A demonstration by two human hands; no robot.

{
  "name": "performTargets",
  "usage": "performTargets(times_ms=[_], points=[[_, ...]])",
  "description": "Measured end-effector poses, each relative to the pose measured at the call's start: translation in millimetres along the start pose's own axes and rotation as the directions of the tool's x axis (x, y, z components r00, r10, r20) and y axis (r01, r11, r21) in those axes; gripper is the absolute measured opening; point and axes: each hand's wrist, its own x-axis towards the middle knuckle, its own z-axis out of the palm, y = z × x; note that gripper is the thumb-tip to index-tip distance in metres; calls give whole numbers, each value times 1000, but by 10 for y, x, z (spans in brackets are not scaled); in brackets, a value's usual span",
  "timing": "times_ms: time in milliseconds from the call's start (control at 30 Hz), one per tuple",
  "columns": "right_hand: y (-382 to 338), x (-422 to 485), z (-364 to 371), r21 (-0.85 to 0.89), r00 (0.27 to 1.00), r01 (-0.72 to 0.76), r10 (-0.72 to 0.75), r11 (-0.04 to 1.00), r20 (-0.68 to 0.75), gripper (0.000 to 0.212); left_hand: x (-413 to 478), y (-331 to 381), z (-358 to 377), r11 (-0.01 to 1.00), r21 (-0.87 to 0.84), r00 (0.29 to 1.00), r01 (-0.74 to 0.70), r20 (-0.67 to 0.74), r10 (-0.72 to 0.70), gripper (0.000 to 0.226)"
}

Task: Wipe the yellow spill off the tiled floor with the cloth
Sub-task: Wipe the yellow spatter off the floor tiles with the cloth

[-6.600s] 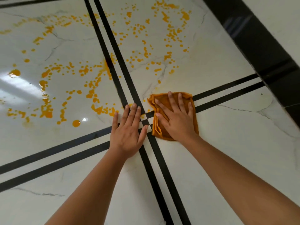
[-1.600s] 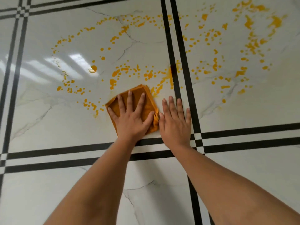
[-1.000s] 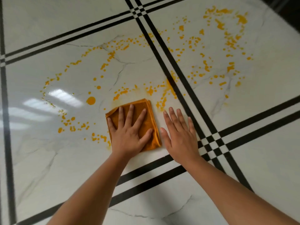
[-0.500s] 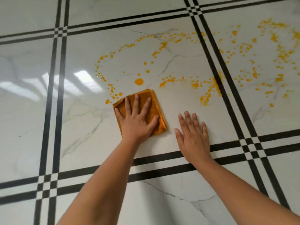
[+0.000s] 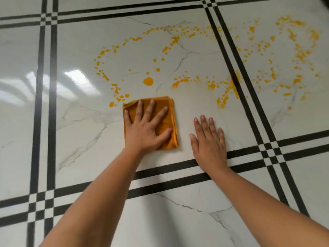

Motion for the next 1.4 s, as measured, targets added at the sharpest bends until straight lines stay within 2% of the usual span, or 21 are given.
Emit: performTargets(times_ms=[100, 233, 267, 367, 433, 600, 733, 800, 933, 1067, 1200, 1233, 1333, 1400], points=[[-34, 4, -29, 19, 1000, 3, -2, 1000, -20, 65, 76, 22, -16, 995, -15, 995, 95, -8, -95, 70], [-150, 223, -139, 44, 998, 52, -51, 998, -41, 66, -171, 101, 61, 998, 40, 999, -44, 20, 44, 68], [-178, 289, -143, 49, 997, 73, -71, 996, -33, 67, -64, 27, 37, 1000, 23, 1000, -17, 6, 17, 69], [-304, 478, -105, 61, 992, 127, -125, 990, -33, 68, 246, -199, -70, 978, -32, 979, 205, -9, -205, 68], [-431, 600, -82, 83, 985, 168, -164, 982, -58, 64, 209, -268, -29, 966, -50, 966, 253, -38, -255, 68], [-691, 794, 25, 110, 968, 240, -229, 965, -105, 56, 423, -539, -124, 969, -60, 969, 238, -54, -241, 68], [-849, 800, 95, 100, 978, 183, -171, 978, -116, 54, 414, -620, -95, 985, -21, 982, 172, -70, -173, 69], [-924, 820, 71, 100, 986, 143, -134, 985, -96, 54, 403, -659, -107, 991, 8, 989, 134, -56, -134, 70], [-990, 805, -47, 101, 997, 76, -77, 992, 11, 62, 656, -804, -244, 977, -53, 978, 207, -6, -208, 68], [-1038, 826, -192, 90, 985, 53, -67, 995, 158, 72, 477, -819, -235, 984, -33, 984, 176, 29, -175, 68], [-1029, 895, -356, 72, 957, 52, -71, 996, 281, 55, 458, -834, -306, 981, -48, 978, 188, 100, -183, 68], [-1025, 935, -390, 66, 958, 65, -81, 996, 276, 53, 472, -833, -319, 980, -50, 976, 191, 113, -185, 68], [-1011, 1072, -436, 60, 982, 144, -150, 988, 112, 51, 524, -911, -368, 984, -36, 964, 176, 208, -165, 72], [-991, 1134, -388, 83, 981, 185, -189, 979, 42, 57, 609, -1017, -416, 984, -47, 948, 169, 280, -150, 74]])
